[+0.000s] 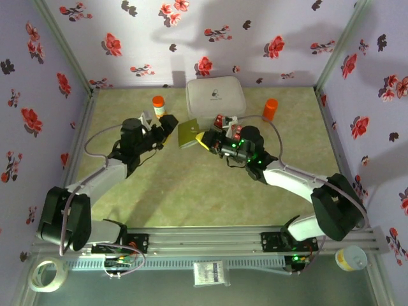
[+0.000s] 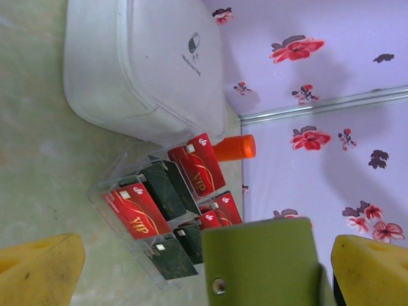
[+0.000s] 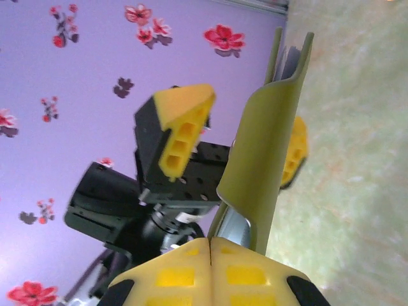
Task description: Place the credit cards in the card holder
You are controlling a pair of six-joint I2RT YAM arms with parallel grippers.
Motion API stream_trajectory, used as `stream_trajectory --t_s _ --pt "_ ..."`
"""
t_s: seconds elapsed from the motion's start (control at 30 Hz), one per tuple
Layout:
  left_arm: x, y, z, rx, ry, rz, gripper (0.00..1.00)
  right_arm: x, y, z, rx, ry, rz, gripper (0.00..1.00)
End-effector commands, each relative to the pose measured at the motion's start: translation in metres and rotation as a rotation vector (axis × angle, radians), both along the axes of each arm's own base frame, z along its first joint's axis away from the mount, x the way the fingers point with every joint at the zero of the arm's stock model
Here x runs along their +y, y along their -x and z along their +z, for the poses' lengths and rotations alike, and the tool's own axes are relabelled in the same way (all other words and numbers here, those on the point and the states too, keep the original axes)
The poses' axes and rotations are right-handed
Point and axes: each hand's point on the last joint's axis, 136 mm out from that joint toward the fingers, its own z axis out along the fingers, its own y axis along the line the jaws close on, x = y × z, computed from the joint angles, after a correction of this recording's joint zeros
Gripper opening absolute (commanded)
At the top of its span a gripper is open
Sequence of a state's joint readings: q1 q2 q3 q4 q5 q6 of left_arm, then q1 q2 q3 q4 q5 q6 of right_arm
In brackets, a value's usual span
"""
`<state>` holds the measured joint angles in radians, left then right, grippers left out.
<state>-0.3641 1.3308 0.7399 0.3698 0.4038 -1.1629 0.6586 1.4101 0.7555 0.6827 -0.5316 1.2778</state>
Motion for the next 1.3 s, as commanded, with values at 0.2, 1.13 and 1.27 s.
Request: stream_trajectory --t_s 0.2,1.13,1.27 --pt "-0.024 -0.011 0.048 -0.112 0.135 -0.040 0.97 0.015 -0.004 0.038 -0.036 -0.174 0.052 0.00" --pt "-0.028 0.003 0.049 -0.176 0.117 -0.096 0.39 0.007 0.002 0.011 0.002 -0.159 0.033 0.00" --pt "-0.027 0.006 0.049 -0.192 0.080 -0.104 0.31 0.006 0.002 0.007 0.008 -0.154 0.030 0.00"
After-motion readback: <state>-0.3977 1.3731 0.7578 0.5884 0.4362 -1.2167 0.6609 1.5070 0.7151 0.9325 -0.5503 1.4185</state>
